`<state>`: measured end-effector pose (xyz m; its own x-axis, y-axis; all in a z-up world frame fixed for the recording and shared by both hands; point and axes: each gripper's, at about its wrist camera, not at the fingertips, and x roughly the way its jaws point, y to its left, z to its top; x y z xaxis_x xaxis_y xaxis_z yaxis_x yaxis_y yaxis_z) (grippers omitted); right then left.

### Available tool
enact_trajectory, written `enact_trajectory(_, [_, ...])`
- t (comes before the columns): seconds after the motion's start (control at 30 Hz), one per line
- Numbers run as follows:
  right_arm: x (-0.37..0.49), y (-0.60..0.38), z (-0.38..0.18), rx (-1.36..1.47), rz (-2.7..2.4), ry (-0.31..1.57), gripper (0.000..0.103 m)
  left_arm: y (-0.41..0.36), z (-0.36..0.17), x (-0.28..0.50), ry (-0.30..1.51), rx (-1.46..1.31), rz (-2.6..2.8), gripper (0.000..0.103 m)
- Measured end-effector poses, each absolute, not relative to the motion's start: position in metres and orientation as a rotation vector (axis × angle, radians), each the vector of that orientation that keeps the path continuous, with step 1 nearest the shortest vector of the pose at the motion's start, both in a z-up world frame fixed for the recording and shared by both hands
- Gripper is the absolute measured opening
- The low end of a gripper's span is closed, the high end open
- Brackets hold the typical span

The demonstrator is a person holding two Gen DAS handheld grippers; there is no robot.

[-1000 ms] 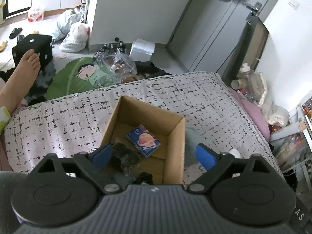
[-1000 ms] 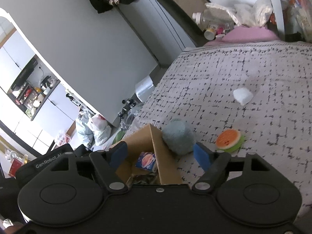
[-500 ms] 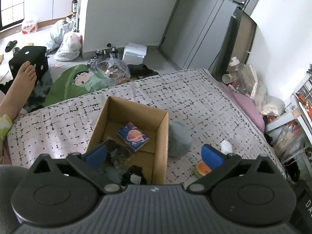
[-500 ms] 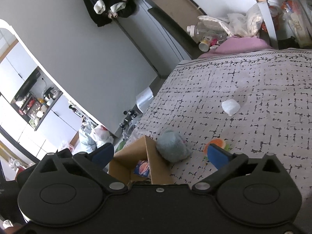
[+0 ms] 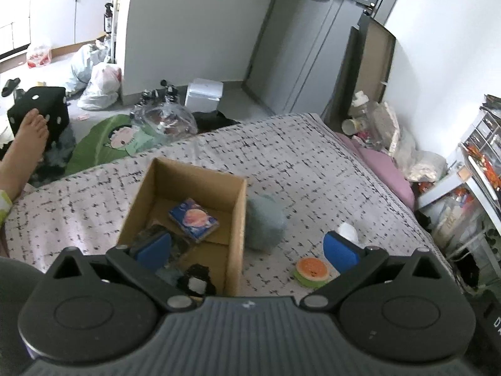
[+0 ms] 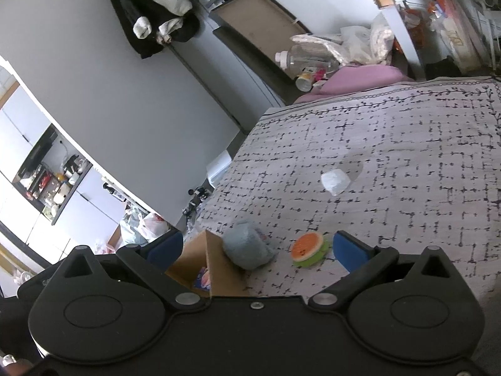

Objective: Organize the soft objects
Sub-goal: 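Move left tool to burger plush while right moves to white crumpled bag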

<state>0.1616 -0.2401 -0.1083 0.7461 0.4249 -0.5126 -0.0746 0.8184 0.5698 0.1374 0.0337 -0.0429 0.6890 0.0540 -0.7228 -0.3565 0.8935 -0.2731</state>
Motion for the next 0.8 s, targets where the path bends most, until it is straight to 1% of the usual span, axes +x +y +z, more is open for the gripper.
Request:
enact_trajectory(0.33, [0.165,-0.276,-0.121,0.578,0.259,0.683,0.103,0.006,-0.051,0.148,0.837,-0.352,0.219,0.103])
enact_trajectory(0.57, [0.170,-0.298,-0.142,0.609,0.235,0.703,0.103,-0.019,-0.052,0.156,0.845,-0.261,0.199,0.103])
enact_trajectory(0.8, [0.178,-0.305,-0.159,0.665,0.257,0.724,0.102,-0.030,-0.062,0.172,0.873,-0.229,0.200,0.103])
